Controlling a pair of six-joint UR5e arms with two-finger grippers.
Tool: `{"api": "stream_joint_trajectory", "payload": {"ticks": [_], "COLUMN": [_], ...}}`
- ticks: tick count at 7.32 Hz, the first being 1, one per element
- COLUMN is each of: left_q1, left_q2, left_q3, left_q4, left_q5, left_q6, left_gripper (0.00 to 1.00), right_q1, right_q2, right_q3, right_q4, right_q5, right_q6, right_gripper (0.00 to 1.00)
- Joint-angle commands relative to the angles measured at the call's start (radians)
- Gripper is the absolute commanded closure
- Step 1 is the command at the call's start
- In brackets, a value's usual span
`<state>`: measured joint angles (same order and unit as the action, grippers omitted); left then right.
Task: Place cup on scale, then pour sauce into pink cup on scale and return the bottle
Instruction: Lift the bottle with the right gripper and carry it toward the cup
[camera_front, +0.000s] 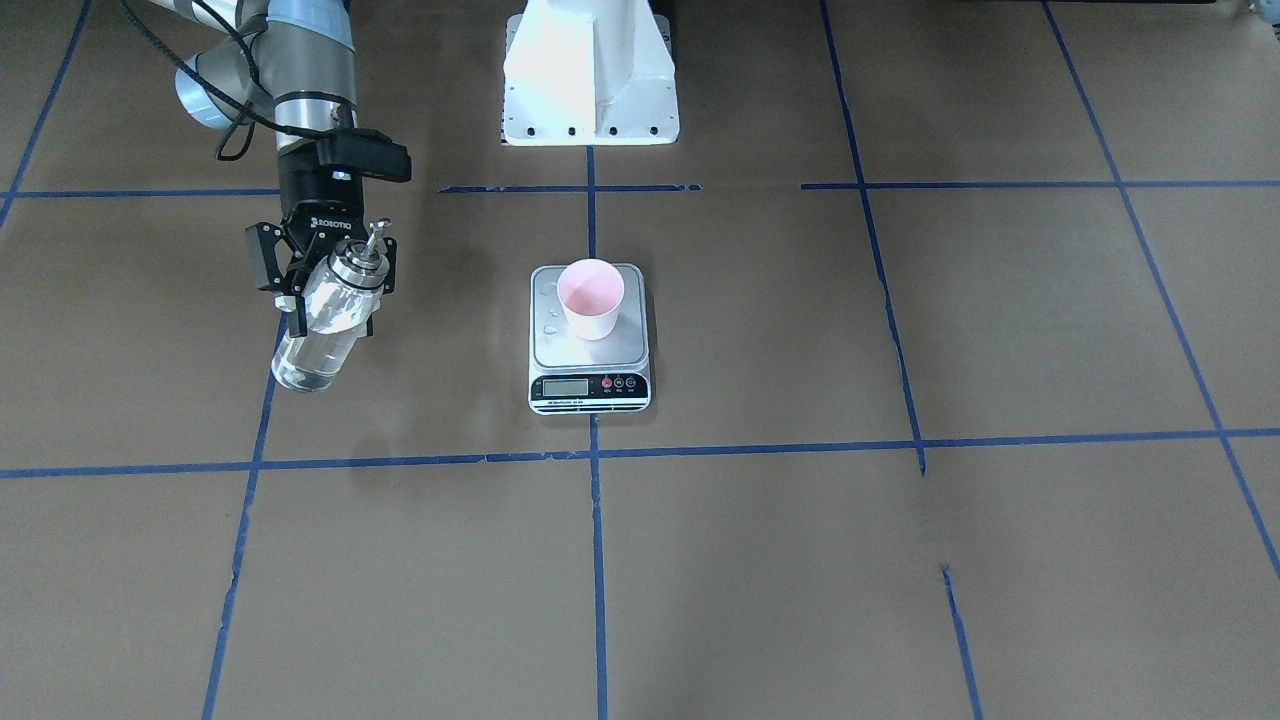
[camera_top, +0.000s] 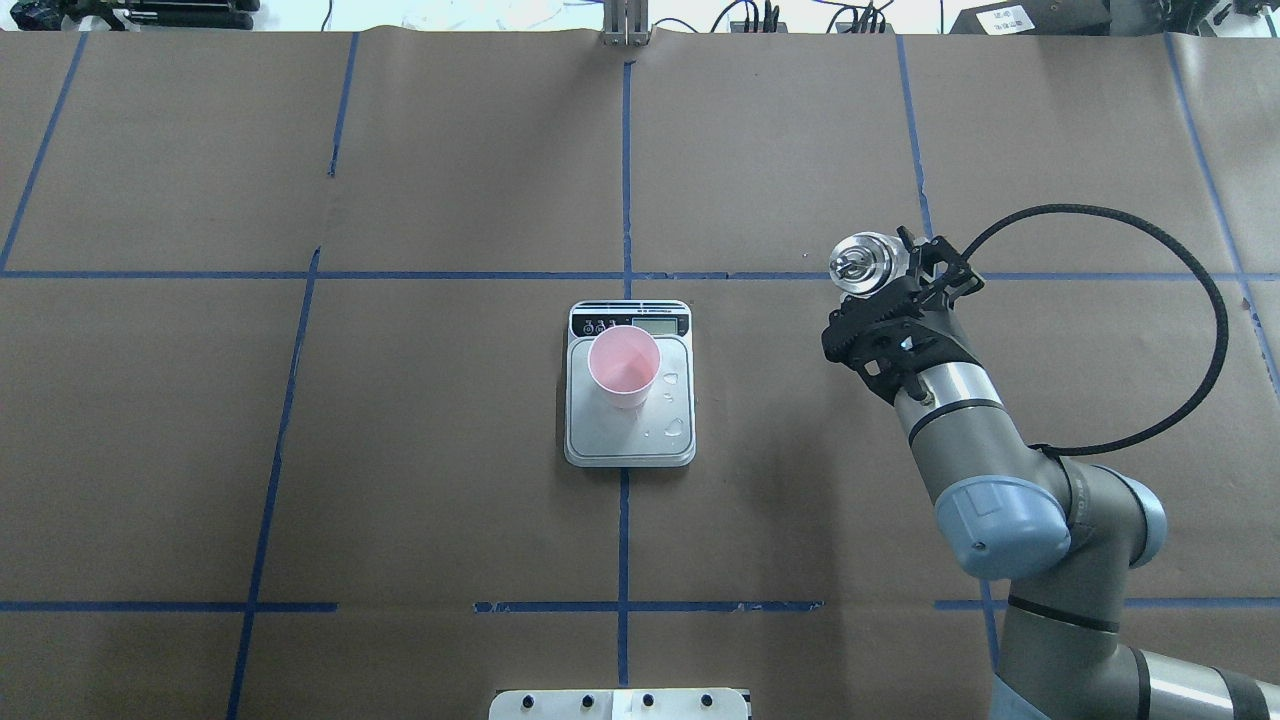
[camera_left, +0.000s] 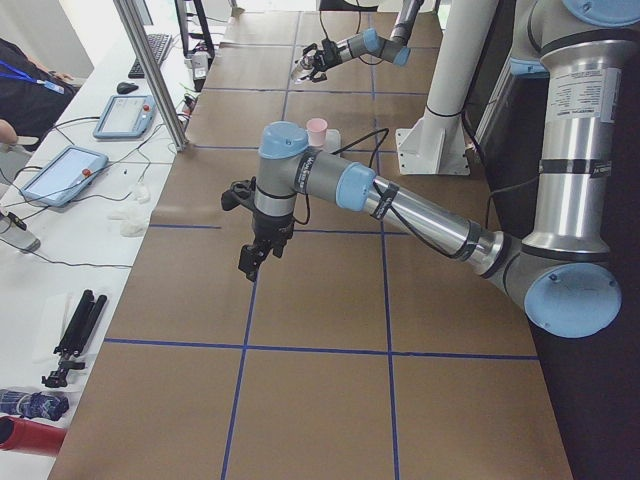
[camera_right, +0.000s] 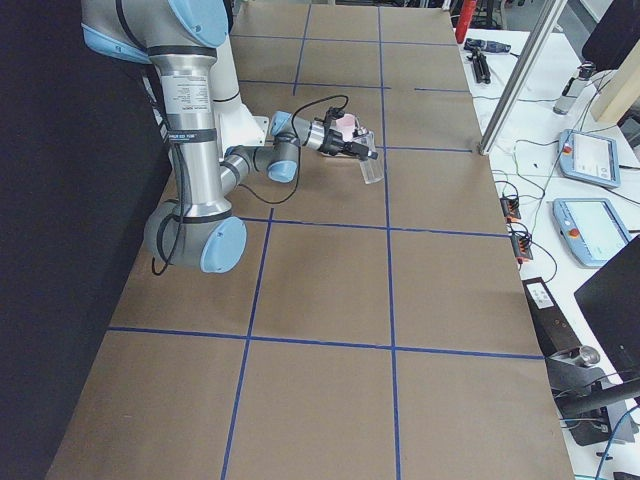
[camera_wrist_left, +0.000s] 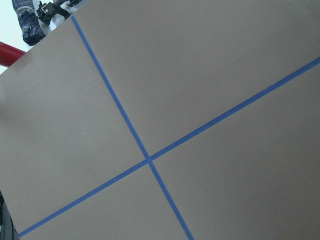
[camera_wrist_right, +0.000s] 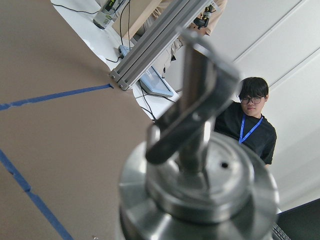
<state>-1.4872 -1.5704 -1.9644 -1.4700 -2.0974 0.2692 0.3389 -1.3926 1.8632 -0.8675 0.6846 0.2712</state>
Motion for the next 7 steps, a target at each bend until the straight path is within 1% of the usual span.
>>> {"api": "stream_joint_trajectory", "payload": {"ticks": [1,2,3,4,6,7], "left_q1": [-0.024,-0.025,-0.031,-0.031,-0.031,-0.031], "left_q2": [0.0,0.001,0.006,0.003,-0.003,-0.005], "left_q3": [0.172,0.209,0.235,0.272,0.282,0.283], "left_q4": [-0.082,-0.094,-0.098,-0.108,-0.122,-0.122], "left_q5": [-0.036,-0.124,-0.156,-0.151,-0.151,-0.151], "left_q6": [0.065,0.064,0.064,0.064,0.058,0.054], "left_gripper": [0.0,0.0,0.0,0.0,0.0,0.0], "right_q1": [-0.029,-0.053,-0.076,-0.095,-0.1,-0.103], "right_q2": [0.042,0.075,0.082,0.092,0.154,0.167], "right_q3": [-0.013,-0.013,-0.015,-0.035,-0.09,-0.094], "right_q4": [-0.06,-0.099,-0.102,-0.104,-0.166,-0.194], "right_q5": [-0.063,-0.11,-0.138,-0.175,-0.246,-0.249], "right_q6": [-0.041,-0.074,-0.088,-0.127,-0.228,-0.239], "right_gripper": [1.0,1.0,1.0,1.0,1.0,1.0]}}
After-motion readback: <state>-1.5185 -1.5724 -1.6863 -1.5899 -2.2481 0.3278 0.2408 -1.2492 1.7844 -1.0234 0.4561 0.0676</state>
